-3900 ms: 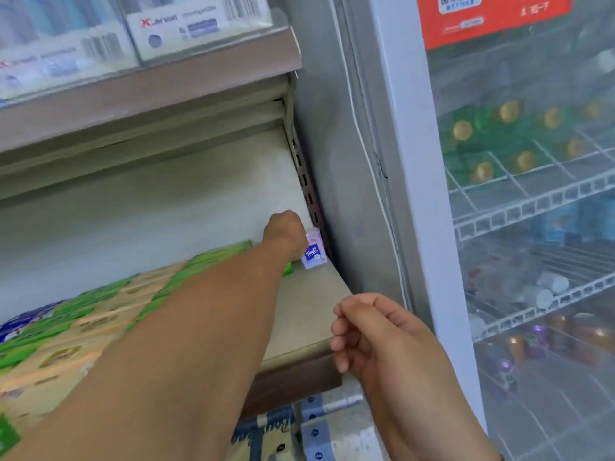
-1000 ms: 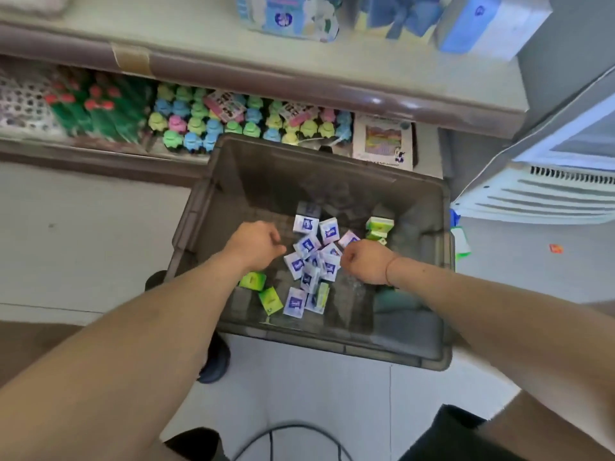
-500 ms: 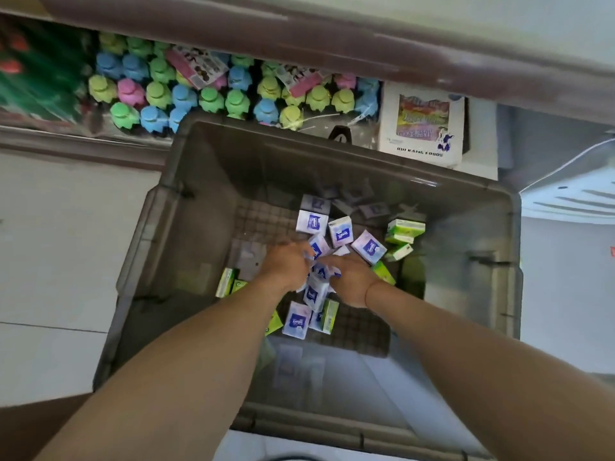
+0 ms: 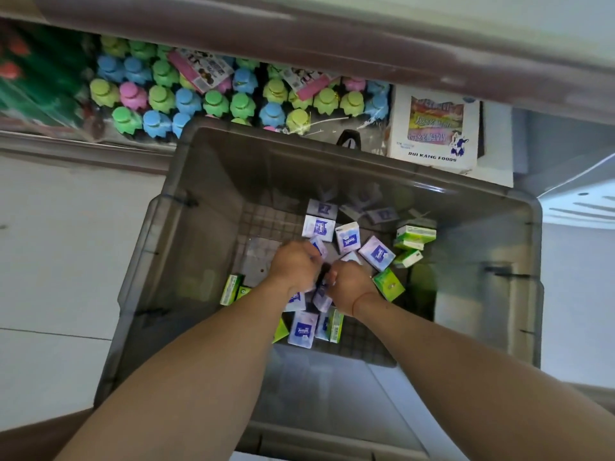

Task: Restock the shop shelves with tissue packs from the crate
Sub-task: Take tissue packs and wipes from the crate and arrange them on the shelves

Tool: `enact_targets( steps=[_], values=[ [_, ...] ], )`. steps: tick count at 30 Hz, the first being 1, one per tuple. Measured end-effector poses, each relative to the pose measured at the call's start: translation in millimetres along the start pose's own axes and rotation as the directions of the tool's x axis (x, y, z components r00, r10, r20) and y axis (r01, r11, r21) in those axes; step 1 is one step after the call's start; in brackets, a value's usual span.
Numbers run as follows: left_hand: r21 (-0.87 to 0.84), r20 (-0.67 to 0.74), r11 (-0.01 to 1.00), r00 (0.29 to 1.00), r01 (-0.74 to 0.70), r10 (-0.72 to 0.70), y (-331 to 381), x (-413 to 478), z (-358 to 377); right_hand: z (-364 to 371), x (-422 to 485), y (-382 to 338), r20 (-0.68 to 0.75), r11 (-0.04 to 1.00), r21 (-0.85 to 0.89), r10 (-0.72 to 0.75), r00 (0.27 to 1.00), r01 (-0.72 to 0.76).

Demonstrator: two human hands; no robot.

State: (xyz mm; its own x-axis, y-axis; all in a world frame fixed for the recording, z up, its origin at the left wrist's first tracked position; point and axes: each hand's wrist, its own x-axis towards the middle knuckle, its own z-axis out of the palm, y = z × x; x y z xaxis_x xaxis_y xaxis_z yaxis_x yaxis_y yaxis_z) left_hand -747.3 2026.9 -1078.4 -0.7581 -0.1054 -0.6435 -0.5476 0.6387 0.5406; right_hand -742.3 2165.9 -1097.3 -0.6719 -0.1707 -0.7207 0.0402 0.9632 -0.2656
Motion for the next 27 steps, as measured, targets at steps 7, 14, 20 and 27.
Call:
enact_targets(
  steps=[7, 14, 20, 27],
  values=[
    [0.019, -0.044, 1.000, 0.999, 0.008, -0.008, -5.0, -28.0, -30.4, -27.9, -22.0, -4.3, -0.003, 0.984, 0.153, 0.090, 0.996, -0.088],
    [-0.067, -0.131, 0.981, 0.976, -0.184, 0.175, 16.4, -78.7, -64.7, -79.0, -81.9, -6.0, -0.127, 0.884, 0.463, -0.003, 0.992, 0.062],
    [-0.218, -0.204, 0.911, 0.929, -0.350, 0.308, 44.2, -140.5, -119.9, -146.0, -170.3, -12.0, -0.171, 0.852, 0.474, -0.159, 0.972, 0.223],
    [-0.344, -0.247, 0.770, 0.843, -0.538, 0.478, 120.5, -226.1, -183.3, -251.7, -285.5, -12.0, -0.307, 0.675, 0.607, -0.290, 0.907, 0.421]
  ],
)
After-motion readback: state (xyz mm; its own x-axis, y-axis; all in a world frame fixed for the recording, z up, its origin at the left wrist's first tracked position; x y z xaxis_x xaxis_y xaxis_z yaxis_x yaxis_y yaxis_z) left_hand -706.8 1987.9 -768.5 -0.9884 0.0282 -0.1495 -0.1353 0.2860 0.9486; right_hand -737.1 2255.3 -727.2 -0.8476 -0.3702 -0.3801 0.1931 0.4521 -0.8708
